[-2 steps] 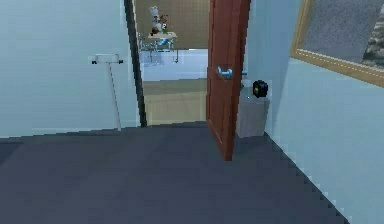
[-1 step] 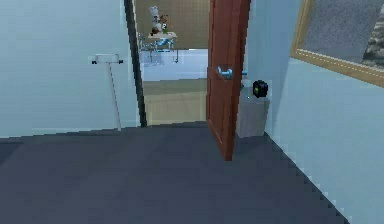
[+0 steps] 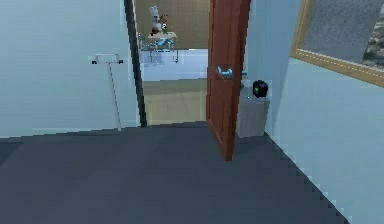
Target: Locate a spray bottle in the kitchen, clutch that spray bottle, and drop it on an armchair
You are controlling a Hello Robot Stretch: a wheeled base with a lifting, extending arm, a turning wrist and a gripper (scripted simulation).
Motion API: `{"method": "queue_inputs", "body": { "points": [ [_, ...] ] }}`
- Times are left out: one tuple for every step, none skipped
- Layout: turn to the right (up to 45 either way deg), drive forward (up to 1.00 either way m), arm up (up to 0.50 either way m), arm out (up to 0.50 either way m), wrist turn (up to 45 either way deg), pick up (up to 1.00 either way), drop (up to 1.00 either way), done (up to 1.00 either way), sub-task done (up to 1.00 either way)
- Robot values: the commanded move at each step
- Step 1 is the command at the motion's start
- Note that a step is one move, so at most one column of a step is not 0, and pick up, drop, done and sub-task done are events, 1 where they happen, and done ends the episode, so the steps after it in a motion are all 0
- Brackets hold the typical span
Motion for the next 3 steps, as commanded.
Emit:
{"method": "queue_inputs", "body": {
  "points": [
    [0.0,0.0,0.1,0.0,0.0,0.0,0.0,0.0,0.0],
    [0.0,0.0,0.0,-0.08,0.0,0.0,0.0,0.0,0.0],
    [0.0,0.0,0.0,0.0,0.0,0.0,0.0,1.0,0.0]
  ]
}}
